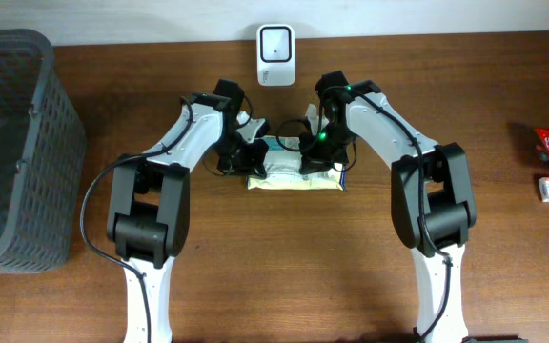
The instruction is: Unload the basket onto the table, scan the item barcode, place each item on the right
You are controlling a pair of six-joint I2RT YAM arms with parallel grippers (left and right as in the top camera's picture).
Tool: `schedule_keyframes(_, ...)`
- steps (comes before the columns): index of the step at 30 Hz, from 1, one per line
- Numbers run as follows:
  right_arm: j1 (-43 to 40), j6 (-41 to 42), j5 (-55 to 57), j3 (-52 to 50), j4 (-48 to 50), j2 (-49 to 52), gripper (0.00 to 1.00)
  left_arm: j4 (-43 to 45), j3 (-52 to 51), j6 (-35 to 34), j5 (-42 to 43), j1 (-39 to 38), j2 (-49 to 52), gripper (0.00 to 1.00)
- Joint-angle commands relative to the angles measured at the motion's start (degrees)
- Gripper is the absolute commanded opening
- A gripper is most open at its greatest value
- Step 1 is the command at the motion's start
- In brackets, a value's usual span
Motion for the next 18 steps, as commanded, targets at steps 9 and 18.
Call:
schedule_keyframes(9,-1.31,-0.04,20.76,15.19,-20.28,-0.44,0.43,-11.98,15.39,-2.62,-16.37,0.55,-0.87,0.00)
schedule_keyframes(18,-1.99,6.08,28.72,2.91,-10.49,-0.31,0.18,-12.87,15.85,-4.22,-16.79,0.55,-0.87,0.00)
